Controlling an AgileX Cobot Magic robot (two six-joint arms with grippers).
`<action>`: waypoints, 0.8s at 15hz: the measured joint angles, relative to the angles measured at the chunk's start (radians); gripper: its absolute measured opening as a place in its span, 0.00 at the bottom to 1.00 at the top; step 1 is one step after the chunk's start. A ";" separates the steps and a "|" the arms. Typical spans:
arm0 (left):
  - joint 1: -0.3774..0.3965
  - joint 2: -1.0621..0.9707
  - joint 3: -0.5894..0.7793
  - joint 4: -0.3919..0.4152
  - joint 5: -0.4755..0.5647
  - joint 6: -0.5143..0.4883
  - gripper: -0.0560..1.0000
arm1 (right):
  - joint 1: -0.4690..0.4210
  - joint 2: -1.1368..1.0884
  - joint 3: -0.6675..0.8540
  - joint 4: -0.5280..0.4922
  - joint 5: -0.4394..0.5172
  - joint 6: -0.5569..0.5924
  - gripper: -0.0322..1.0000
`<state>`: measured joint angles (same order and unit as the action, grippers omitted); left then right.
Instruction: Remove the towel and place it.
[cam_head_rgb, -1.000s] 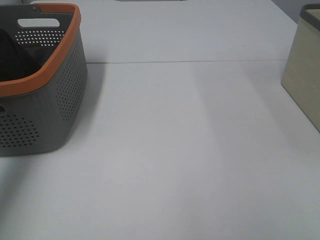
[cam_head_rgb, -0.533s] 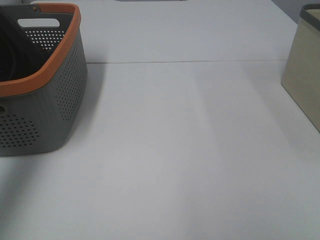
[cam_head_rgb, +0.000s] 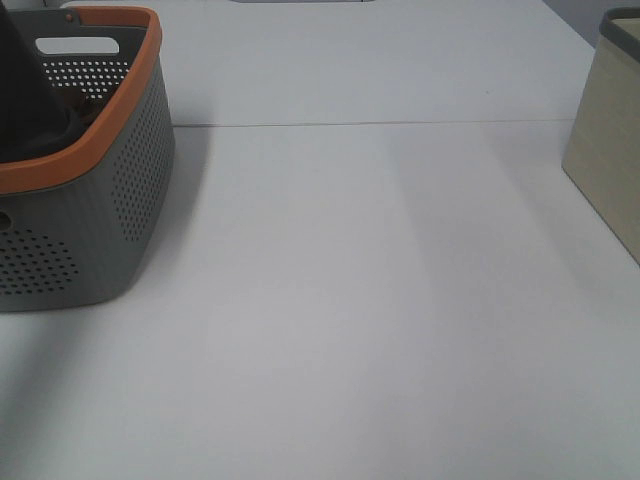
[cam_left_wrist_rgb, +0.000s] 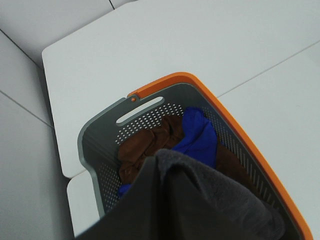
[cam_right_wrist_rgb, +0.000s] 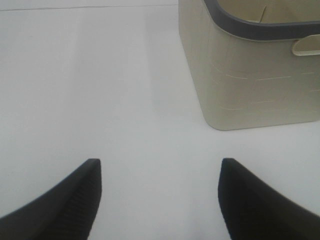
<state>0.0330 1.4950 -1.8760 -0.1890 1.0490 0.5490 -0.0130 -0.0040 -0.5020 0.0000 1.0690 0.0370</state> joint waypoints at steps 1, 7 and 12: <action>0.000 0.000 -0.017 -0.026 0.003 0.002 0.05 | 0.000 0.000 0.000 0.000 0.000 0.000 0.60; -0.029 0.002 -0.133 -0.197 -0.032 0.027 0.05 | 0.000 0.000 -0.009 0.047 -0.027 0.000 0.60; -0.246 0.161 -0.380 -0.115 -0.045 -0.025 0.05 | 0.000 0.253 -0.022 0.336 -0.290 -0.166 0.60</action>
<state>-0.2130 1.6560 -2.2560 -0.3040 1.0040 0.5240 -0.0130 0.2490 -0.5240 0.3360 0.7790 -0.1290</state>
